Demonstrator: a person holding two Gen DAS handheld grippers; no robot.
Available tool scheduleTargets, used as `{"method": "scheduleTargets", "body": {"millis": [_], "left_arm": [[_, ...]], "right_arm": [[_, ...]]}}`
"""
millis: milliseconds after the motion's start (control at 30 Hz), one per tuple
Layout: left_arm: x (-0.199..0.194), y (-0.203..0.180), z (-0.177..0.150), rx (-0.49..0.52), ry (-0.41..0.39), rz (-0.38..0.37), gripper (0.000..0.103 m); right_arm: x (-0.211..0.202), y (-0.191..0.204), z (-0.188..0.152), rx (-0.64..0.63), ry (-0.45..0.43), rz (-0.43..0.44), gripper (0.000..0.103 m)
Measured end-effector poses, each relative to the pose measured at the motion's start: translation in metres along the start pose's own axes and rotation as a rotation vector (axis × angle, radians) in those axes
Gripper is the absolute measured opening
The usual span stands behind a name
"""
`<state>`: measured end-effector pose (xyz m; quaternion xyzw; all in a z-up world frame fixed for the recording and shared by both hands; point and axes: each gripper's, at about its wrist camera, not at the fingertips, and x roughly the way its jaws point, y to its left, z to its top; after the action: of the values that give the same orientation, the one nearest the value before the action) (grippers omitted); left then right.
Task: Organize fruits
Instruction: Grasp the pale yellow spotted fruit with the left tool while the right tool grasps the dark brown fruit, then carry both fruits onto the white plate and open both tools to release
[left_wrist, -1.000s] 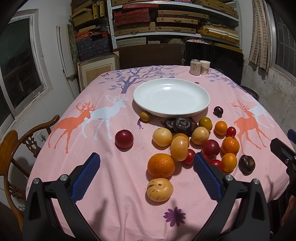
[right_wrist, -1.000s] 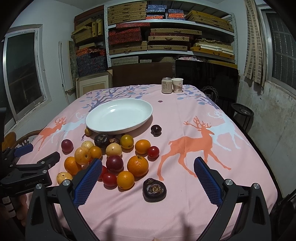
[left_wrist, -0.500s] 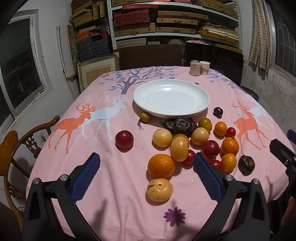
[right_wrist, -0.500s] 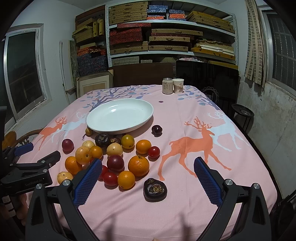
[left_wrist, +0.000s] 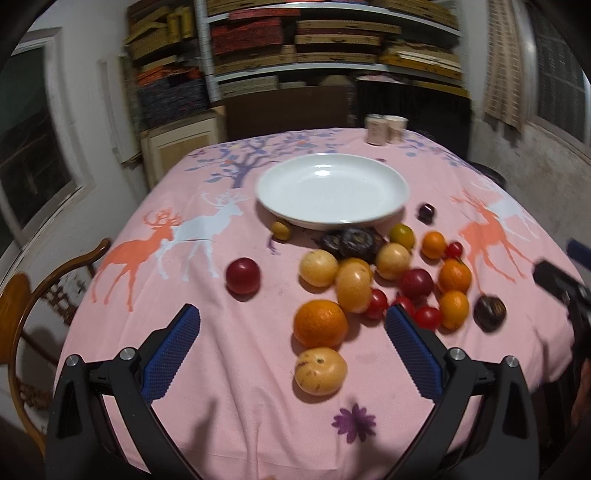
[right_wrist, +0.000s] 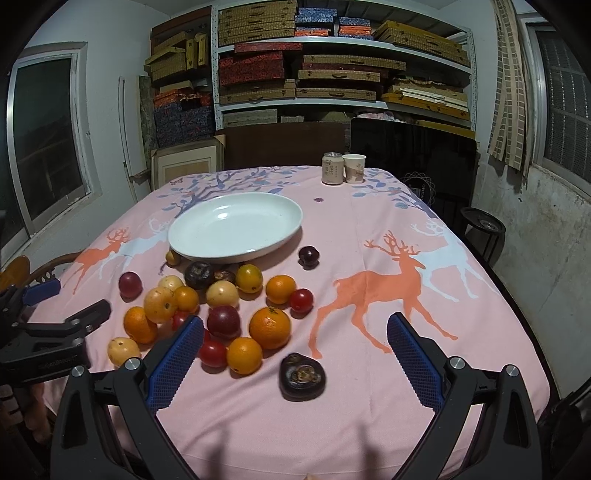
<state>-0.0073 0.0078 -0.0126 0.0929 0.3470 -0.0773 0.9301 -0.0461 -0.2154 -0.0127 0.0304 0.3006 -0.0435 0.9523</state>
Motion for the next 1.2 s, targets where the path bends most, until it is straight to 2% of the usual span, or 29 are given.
{"method": "scheduleTargets", "body": {"millis": [100,233,300,400,433,467,500,533,600,667,733,900,967,1000,1033,1067,1200], "left_arm": [[0.009,0.005,-0.02,0.051,0.057,-0.062,0.099],[0.032,0.003,-0.042,0.098,0.154,-0.086,0.099],[0.039,-0.001,-0.043,0.099,0.16,-0.086,0.099],[0.047,-0.002,-0.041,0.084,0.128,-0.077,0.099],[0.052,-0.001,-0.041,0.066,0.123,-0.077,0.091],[0.056,0.0,-0.041,0.052,0.127,-0.086,0.079],[0.062,0.001,-0.041,0.042,0.148,-0.108,0.05],[0.066,0.003,-0.043,0.023,0.168,-0.155,0.045],[0.063,0.001,-0.043,0.031,0.144,-0.152,0.04],[0.062,0.002,-0.043,0.021,0.142,-0.172,0.04],[0.06,0.003,-0.043,0.017,0.14,-0.187,0.04],[0.04,0.001,-0.042,0.033,0.09,-0.212,0.04],[0.036,0.003,-0.041,0.027,0.082,-0.216,0.04],[0.036,0.005,-0.041,0.02,0.084,-0.219,0.04],[0.037,0.007,-0.04,0.013,0.087,-0.22,0.04],[0.038,0.009,-0.04,0.003,0.089,-0.218,0.04],[0.039,0.019,-0.037,-0.033,0.085,-0.232,0.04]], "right_arm": [[0.009,-0.018,-0.009,0.037,0.043,-0.022,0.099],[0.026,-0.036,-0.017,0.108,0.12,-0.012,0.099],[0.031,-0.04,-0.019,0.109,0.127,-0.007,0.099],[0.029,-0.037,-0.018,0.074,0.109,-0.016,0.099],[0.029,-0.038,-0.019,0.064,0.106,-0.023,0.099],[0.029,-0.039,-0.019,0.054,0.109,-0.031,0.099],[0.028,-0.041,-0.02,0.041,0.113,-0.036,0.099],[0.028,-0.042,-0.02,0.025,0.117,-0.037,0.099],[0.029,-0.041,-0.025,-0.036,0.137,-0.017,0.099],[0.034,-0.034,-0.032,-0.096,0.178,0.076,0.099],[0.04,-0.024,-0.038,-0.15,0.203,0.119,0.099],[0.065,-0.007,-0.04,-0.182,0.234,0.141,0.083],[0.079,-0.005,-0.041,-0.174,0.266,0.147,0.068],[0.084,-0.005,-0.041,-0.16,0.273,0.164,0.064],[0.085,-0.006,-0.04,-0.143,0.261,0.171,0.048],[0.085,-0.005,-0.04,-0.143,0.261,0.173,0.043],[0.078,-0.016,-0.034,-0.073,0.274,0.238,0.043]]}}
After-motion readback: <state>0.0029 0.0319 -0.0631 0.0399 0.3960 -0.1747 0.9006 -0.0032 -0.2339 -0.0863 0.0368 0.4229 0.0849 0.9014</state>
